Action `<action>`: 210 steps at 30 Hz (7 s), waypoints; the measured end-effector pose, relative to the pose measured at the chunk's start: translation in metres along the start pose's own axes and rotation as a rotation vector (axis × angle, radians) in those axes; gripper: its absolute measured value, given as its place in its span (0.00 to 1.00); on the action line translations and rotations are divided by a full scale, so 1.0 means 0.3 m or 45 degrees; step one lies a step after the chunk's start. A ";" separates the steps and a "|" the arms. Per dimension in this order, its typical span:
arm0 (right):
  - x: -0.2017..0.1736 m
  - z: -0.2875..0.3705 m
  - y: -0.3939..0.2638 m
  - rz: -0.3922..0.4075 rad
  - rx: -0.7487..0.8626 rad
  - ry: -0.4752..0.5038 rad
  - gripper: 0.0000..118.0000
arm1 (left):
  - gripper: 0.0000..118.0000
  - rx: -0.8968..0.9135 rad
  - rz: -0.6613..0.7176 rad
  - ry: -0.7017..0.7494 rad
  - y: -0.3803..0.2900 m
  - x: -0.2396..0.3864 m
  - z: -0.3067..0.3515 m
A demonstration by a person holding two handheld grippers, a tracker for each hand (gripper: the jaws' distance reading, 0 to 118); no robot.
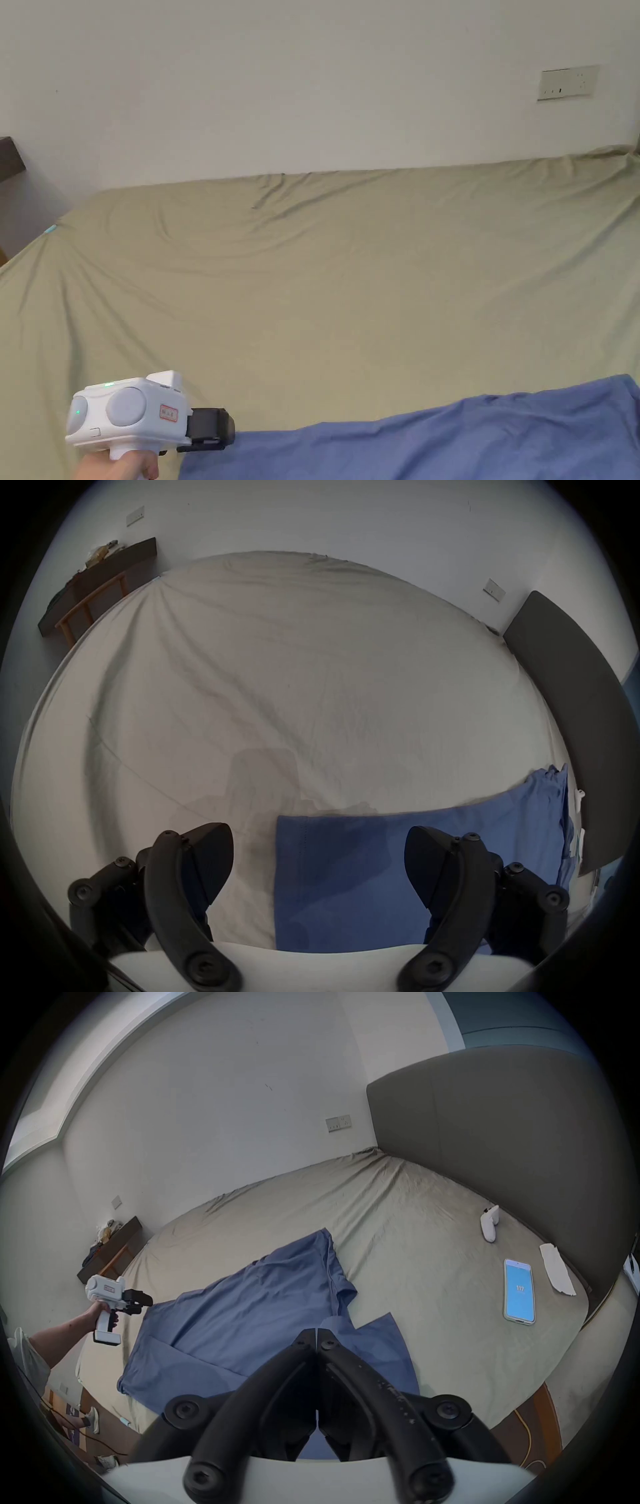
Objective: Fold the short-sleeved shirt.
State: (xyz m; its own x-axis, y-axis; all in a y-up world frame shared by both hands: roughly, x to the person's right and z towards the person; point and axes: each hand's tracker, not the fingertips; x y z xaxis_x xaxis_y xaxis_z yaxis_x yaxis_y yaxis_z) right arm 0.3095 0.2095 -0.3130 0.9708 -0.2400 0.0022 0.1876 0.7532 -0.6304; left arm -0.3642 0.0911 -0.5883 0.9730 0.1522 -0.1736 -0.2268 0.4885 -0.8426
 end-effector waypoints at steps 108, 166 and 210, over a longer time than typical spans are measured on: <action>0.009 0.196 0.002 -0.023 0.061 0.001 0.01 | 0.00 0.198 0.449 -0.471 -0.824 -0.310 0.630; -0.081 0.110 -0.067 -0.006 -0.058 0.054 0.01 | 0.01 0.009 0.460 -0.281 -0.665 -0.548 0.722; 0.079 0.153 -0.179 -0.150 -0.093 0.074 0.01 | 0.00 -0.171 0.151 -0.968 -0.848 0.438 0.464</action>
State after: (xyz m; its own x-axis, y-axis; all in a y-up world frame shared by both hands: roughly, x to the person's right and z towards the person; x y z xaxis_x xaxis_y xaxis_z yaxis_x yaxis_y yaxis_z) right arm 0.3294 0.1915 -0.2433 0.9320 -0.3607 0.0362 0.2866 0.6718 -0.6831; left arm -0.1848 0.1063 -0.3258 0.6346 0.7676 0.0894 -0.2731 0.3310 -0.9032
